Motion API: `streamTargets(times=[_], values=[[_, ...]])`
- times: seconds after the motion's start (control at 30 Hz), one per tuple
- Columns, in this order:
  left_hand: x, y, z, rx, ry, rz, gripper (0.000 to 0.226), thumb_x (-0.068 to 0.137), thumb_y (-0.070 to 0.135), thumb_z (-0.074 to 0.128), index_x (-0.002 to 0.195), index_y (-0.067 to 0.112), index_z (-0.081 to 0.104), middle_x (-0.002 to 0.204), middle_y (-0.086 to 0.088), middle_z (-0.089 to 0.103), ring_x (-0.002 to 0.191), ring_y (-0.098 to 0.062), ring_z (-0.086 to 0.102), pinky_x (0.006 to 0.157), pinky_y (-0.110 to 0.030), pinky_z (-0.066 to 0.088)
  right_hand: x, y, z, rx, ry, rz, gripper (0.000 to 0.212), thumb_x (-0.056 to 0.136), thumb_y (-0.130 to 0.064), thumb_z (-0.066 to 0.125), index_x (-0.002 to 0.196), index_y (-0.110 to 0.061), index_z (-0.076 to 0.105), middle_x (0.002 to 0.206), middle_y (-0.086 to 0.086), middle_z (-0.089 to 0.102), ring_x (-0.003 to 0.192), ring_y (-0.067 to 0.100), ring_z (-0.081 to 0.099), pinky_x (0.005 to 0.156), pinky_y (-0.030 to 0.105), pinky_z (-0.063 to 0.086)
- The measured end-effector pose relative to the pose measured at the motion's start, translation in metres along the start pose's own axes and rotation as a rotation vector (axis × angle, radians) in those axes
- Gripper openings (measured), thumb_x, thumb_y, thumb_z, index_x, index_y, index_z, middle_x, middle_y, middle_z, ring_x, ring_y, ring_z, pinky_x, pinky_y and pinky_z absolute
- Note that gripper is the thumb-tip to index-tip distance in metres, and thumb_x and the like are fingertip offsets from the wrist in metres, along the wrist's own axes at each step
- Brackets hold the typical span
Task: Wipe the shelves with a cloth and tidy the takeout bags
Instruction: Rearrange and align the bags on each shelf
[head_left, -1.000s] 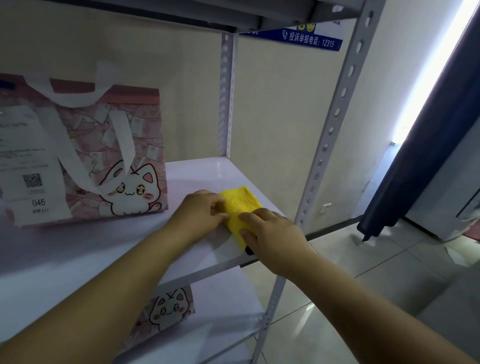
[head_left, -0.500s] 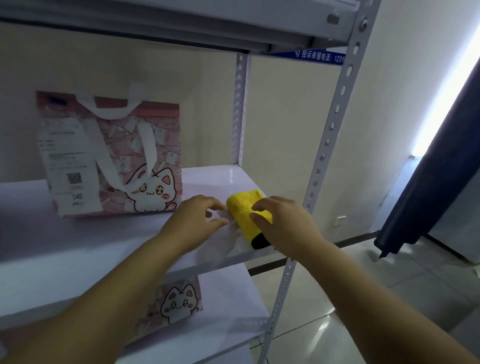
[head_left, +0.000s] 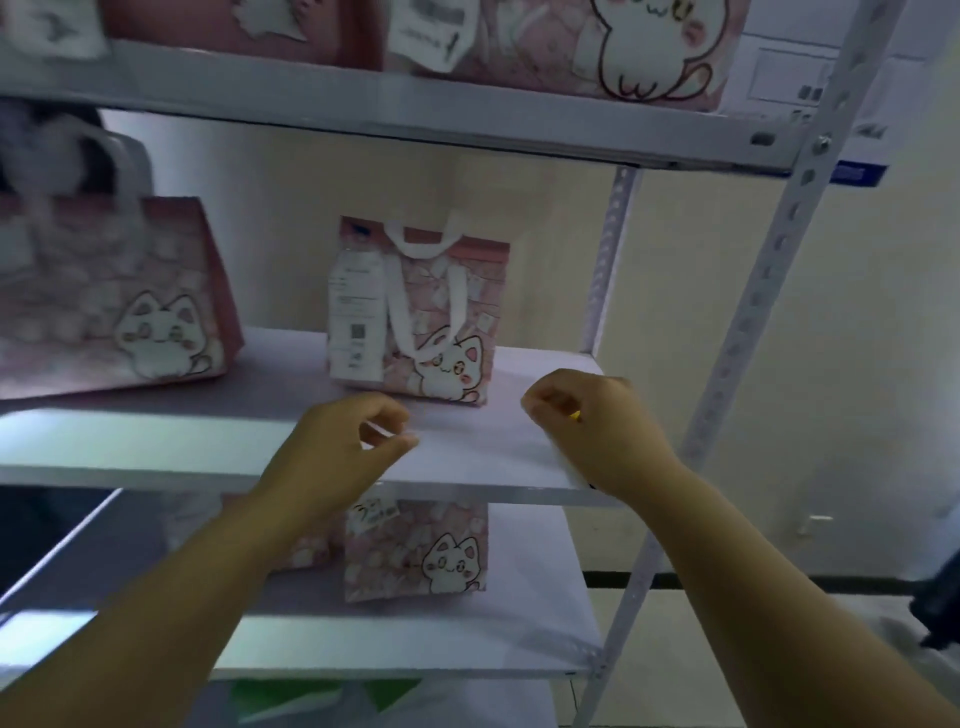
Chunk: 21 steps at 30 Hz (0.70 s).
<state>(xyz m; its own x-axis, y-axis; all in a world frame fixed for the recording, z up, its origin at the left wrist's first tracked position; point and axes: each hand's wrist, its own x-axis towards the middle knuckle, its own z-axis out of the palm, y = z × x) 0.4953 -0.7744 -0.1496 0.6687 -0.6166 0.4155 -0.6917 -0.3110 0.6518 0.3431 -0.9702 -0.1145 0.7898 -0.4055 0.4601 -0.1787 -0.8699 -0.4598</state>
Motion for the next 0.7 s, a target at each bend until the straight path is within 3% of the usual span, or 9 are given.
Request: streamTargets(times=[0.17,0.4,0.7], values=[[-0.034,-0.016,-0.041,0.053,0.093,-0.073,0.009,0.076,0.035,0.072,0.082,0.034,0.065,0.079,0.019,0.065,0.071,0.010,0.059,0.054,-0.005,0.039,-0.001,-0.032,0.016,0.047,-0.016,-0.056,0.018,0.089,-0.039,0.054,0.091,-0.029,0.068,0.084,-0.014,0.069,0.077,0.005,0.061,0.073,0.032,0.054],[-0.050,-0.039,-0.085,0.030,0.161,-0.134,0.009,0.078,0.032,0.071,0.083,0.034,0.064,0.081,0.019,0.064,0.070,0.007,0.059,0.051,-0.006,0.040,0.002,-0.073,0.038,0.072,-0.081,-0.092,0.016,0.090,-0.034,0.055,0.088,-0.025,0.068,0.081,-0.011,0.069,0.076,0.007,0.061,0.072,0.035,0.053],[-0.025,-0.065,-0.164,0.059,0.163,0.026,0.009,0.079,0.032,0.071,0.086,0.031,0.066,0.081,0.016,0.065,0.073,0.009,0.059,0.057,-0.003,0.041,0.031,-0.144,0.054,0.030,-0.017,-0.110,0.014,0.090,-0.035,0.055,0.092,-0.029,0.067,0.080,-0.021,0.063,0.074,0.002,0.059,0.065,0.022,0.050]])
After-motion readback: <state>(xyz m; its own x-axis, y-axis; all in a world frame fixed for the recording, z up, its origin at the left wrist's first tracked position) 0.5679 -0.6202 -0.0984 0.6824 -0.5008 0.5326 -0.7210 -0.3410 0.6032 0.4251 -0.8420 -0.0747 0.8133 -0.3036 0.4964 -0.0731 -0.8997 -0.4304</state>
